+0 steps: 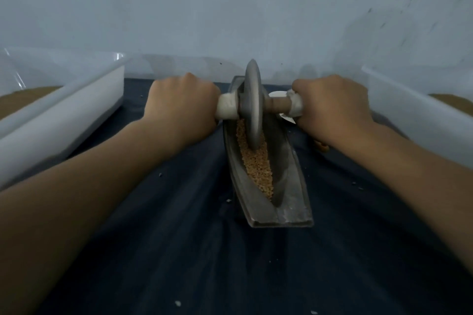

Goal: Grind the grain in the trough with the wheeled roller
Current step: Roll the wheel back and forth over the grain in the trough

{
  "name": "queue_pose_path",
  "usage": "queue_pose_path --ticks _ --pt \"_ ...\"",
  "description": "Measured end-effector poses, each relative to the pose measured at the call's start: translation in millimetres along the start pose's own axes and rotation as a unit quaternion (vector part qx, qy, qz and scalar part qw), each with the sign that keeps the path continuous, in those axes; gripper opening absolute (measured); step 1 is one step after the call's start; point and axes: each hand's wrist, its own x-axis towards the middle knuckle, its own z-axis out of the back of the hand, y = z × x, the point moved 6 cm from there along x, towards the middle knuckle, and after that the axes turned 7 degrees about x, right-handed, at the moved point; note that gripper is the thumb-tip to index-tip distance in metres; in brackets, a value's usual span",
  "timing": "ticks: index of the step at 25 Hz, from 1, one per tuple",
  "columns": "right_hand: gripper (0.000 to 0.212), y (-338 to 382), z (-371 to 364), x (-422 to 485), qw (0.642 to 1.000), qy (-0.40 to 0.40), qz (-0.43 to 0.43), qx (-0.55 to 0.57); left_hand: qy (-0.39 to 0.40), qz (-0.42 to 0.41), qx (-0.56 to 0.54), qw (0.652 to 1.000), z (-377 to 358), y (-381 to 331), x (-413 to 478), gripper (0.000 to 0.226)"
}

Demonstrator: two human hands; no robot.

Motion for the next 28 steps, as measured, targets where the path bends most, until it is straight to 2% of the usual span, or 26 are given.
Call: queue_pose_path --ticks 5,8,12,15,18,20,22,25,26,28 --pt "0.026 6.7 38.4 -55.3 0.999 0.042 0.018 0.022 -0.055 -0.059 0.040 0.996 38.3 1.0 -41.4 0.027" --pt "0.021 5.4 36.0 -54.3 0.997 0.070 0.003 0.024 -0.047 -0.070 0.031 0.996 37.3 -2.1 -38.2 0.023" --pt "0.022 7.3 2.4 -12.5 0.998 0.057 -0.010 0.002 -0.010 -0.046 0.003 0.999 4.9 -1.3 1.8 0.015" --pt "0.015 4.8 -13.0 20.1 0.999 0.021 -0.023 -0.008 0.002 -0.002 -0.012 1.000 -13.2 2.5 26.4 0.017" --pt "0.021 5.9 -15.3 24.7 1.000 -0.012 -0.006 -0.028 -0.038 0.024 -0.005 0.999 -16.7 1.9 20.3 0.011" --pt "0.023 4.8 -15.0 16.2 1.000 -0.007 0.003 0.002 -0.066 0.021 0.010 0.998 -10.3 -1.6 9.9 0.008" --pt "0.020 3.6 -10.1 13.2 0.996 0.076 -0.002 0.040 -0.028 0.003 0.018 0.999 -1.9 -1.9 9.5 0.008" --pt "0.014 9.3 -0.4 5.7 0.952 0.296 -0.005 0.074 0.144 -0.056 -0.069 0.986 1.4 -2.3 7.0 0.017" --pt "0.014 13.0 3.6 -0.1 0.936 0.344 -0.002 0.079 0.188 -0.081 -0.097 0.974 1.9 -3.1 1.1 0.021" --pt "0.017 17.8 9.9 -8.2 0.918 0.388 0.013 0.082 0.222 -0.120 -0.112 0.961 2.2 -2.2 -8.2 0.028"
